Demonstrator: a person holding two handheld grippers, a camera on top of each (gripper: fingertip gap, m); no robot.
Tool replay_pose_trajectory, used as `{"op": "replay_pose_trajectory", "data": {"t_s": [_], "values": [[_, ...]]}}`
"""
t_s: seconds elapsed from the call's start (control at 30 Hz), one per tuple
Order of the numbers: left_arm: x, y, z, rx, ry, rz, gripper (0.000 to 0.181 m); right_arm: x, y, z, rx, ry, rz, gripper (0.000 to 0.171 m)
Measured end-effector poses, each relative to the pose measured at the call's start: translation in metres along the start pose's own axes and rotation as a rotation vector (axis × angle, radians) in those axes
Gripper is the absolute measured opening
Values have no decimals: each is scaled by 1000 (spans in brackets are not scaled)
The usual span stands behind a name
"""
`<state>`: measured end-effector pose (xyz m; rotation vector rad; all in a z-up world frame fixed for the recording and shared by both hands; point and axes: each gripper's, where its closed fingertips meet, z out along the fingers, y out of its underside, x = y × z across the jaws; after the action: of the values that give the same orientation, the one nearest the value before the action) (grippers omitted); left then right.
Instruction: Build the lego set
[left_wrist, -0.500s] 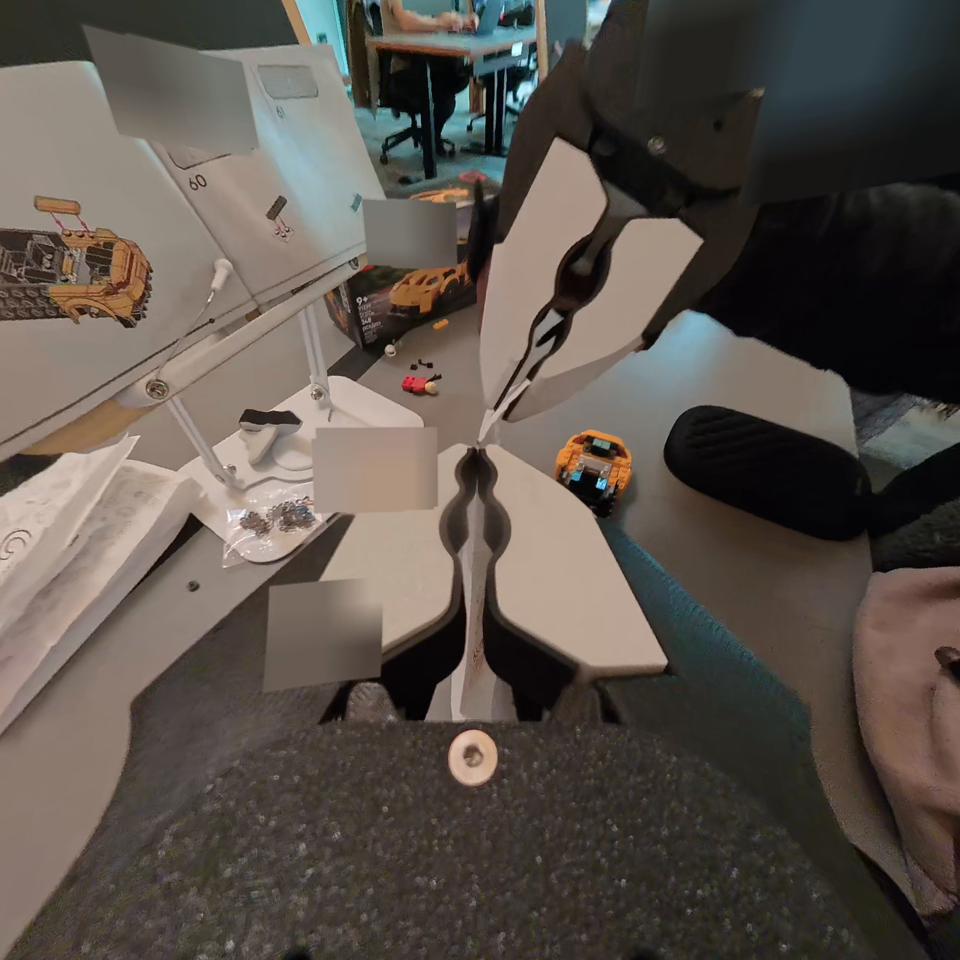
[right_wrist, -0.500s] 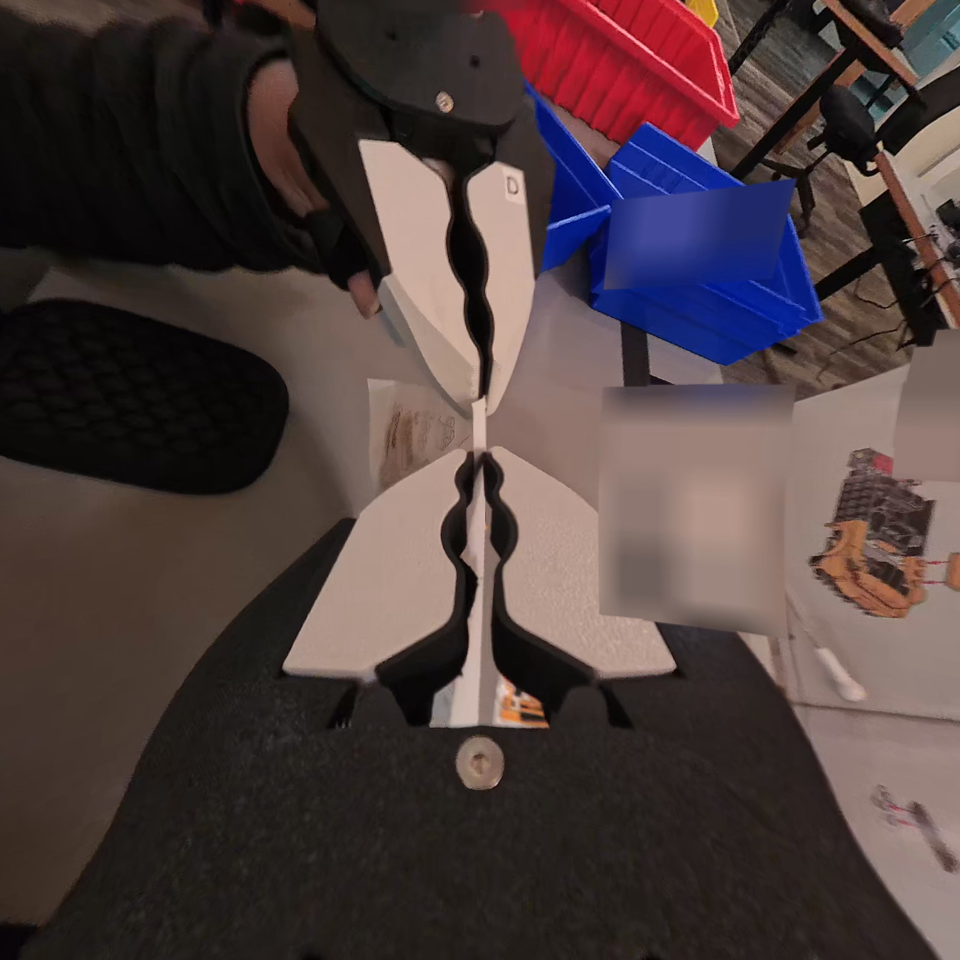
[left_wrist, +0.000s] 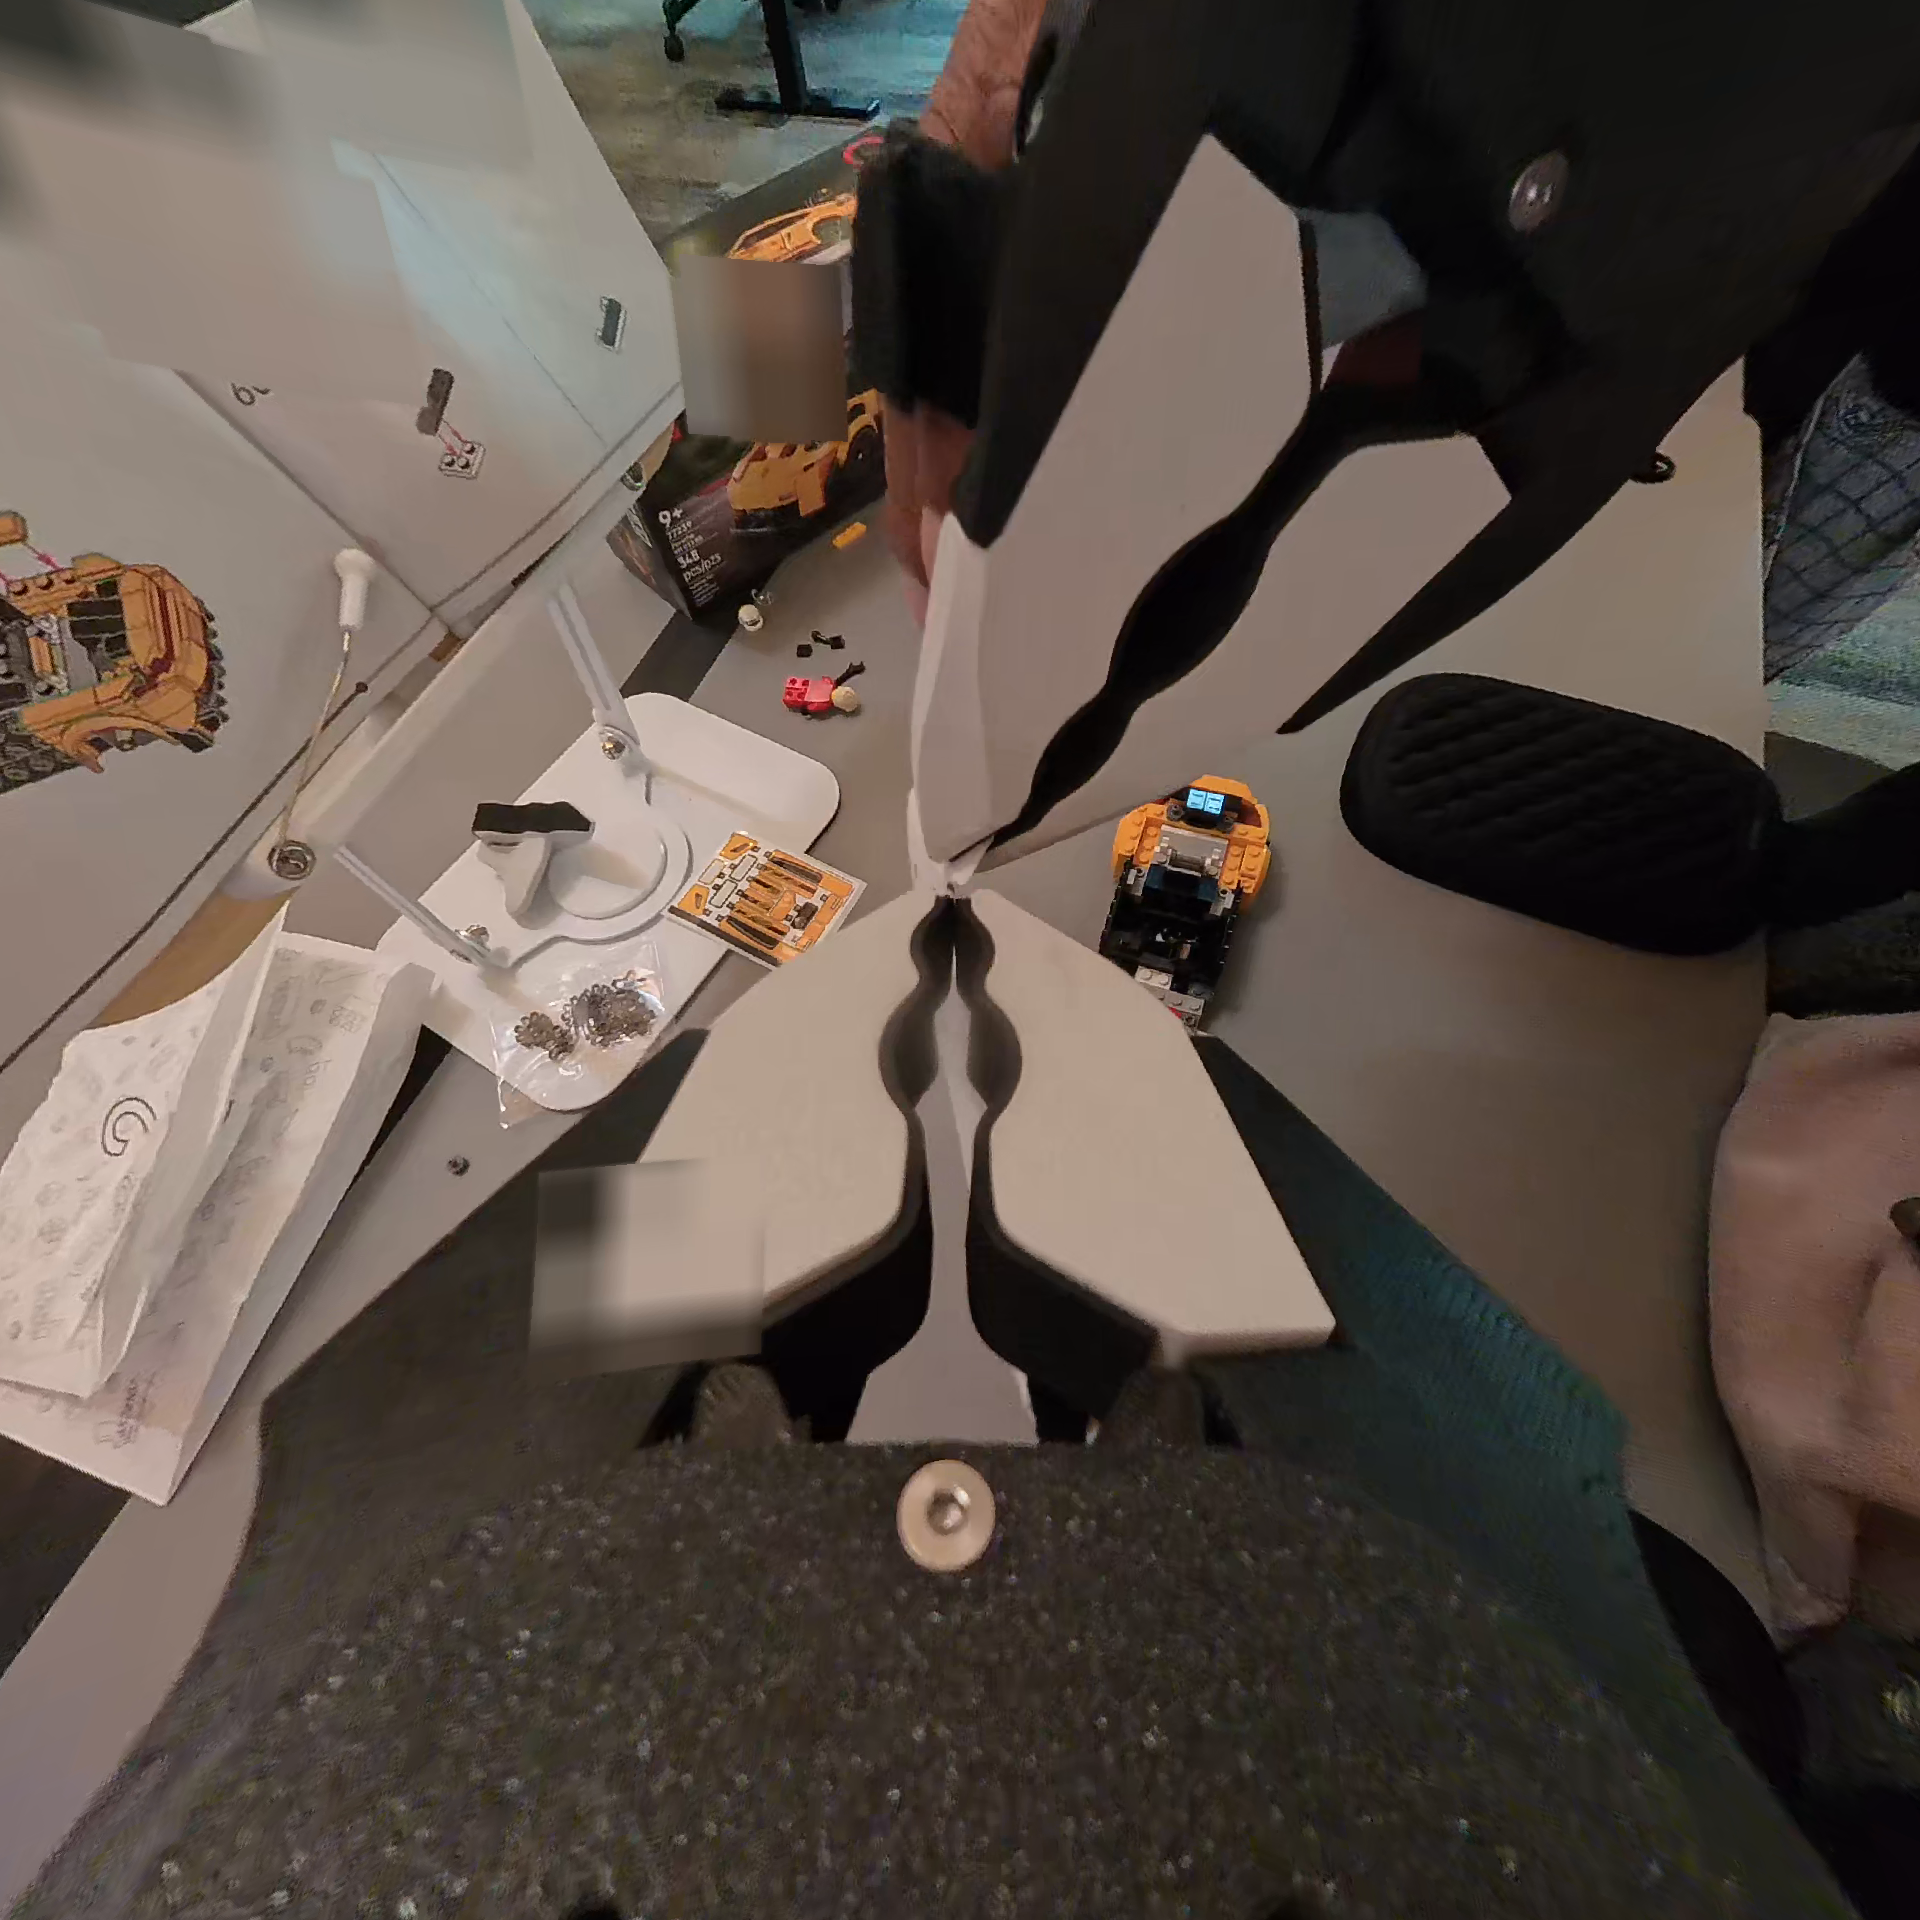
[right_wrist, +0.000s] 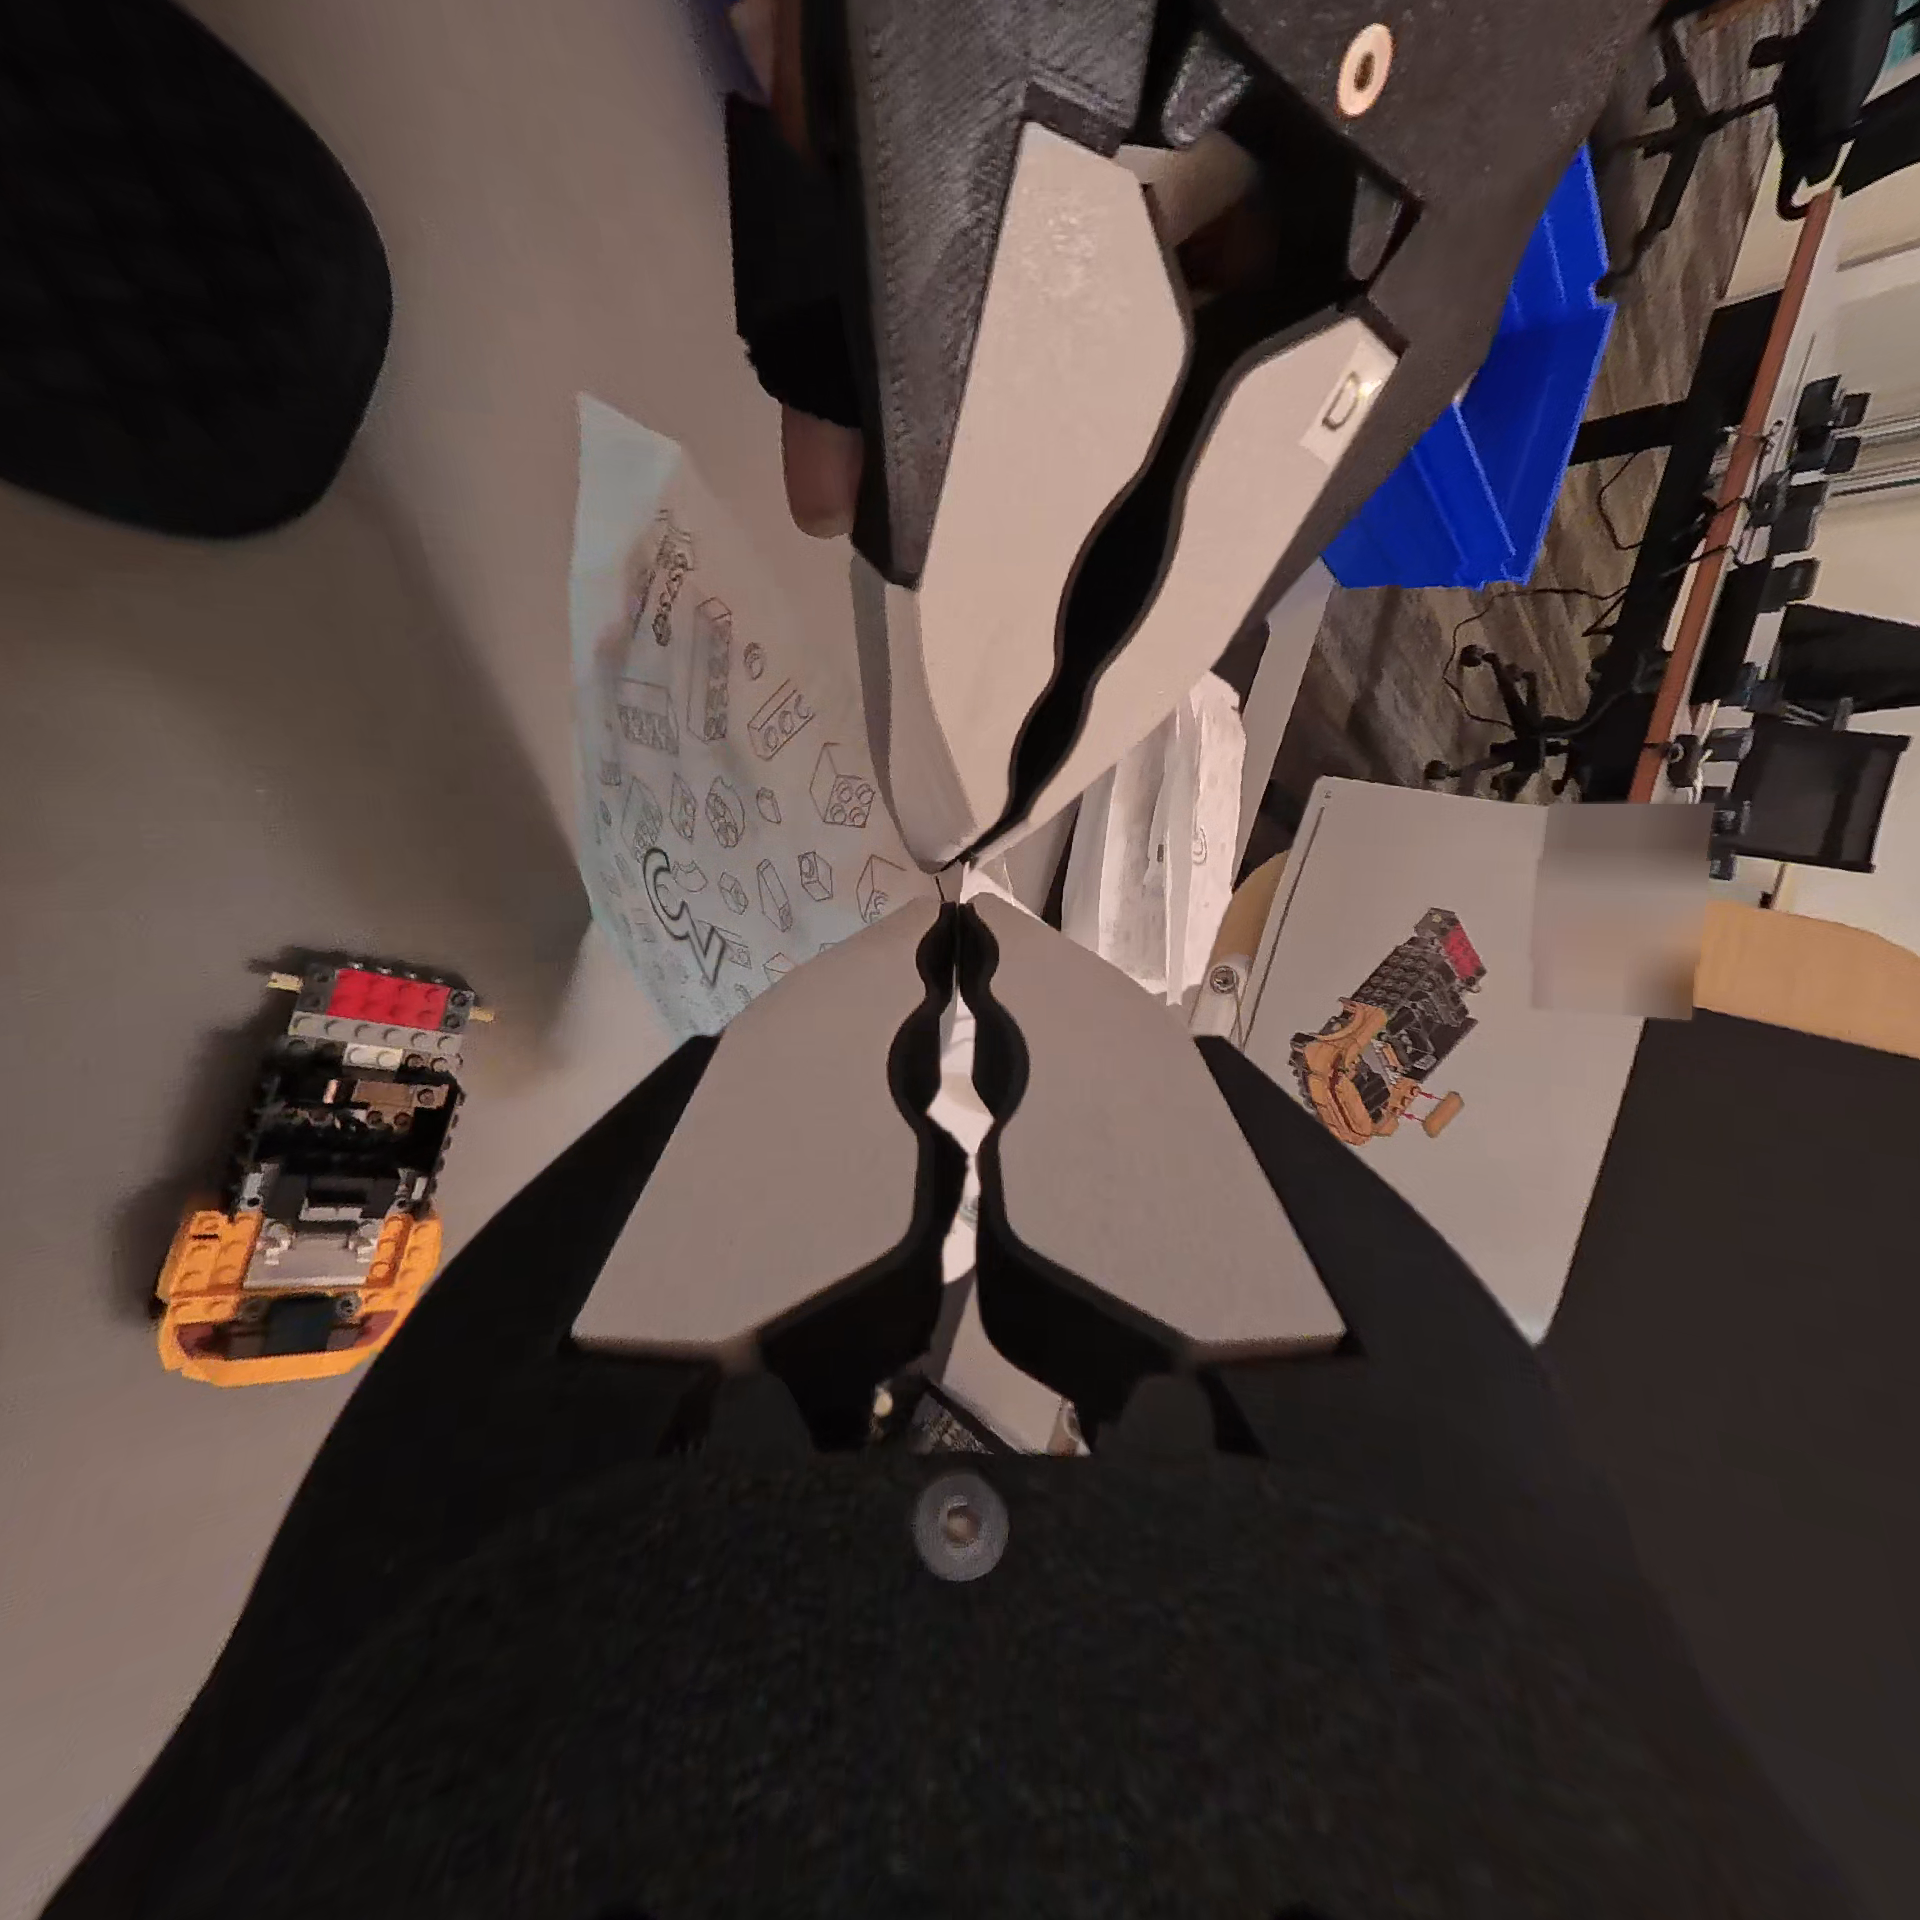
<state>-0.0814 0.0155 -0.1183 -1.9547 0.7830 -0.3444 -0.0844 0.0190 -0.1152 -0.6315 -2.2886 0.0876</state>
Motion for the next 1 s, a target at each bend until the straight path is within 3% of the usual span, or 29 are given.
{"op": "replay_pose_trajectory", "data": {"t_s": [0.17,0.3,0.67,0.83,1.0], "values": [[3,1,5,82,-29,-1,9,-2,-3,-4,0,32,2,0],[6,-2,5,112,-29,1,0,-2,-4,-7,6,38,-27,0],[45,-3,-19,172,488,-228,0,-22,-31,-26,126,212,-230,0],[55,3,-16,198,586,-281,0,-39,-32,-28,144,213,-249,0],[46,4,-15,206,564,-304,0,-53,-23,-26,110,208,-286,0]]}}
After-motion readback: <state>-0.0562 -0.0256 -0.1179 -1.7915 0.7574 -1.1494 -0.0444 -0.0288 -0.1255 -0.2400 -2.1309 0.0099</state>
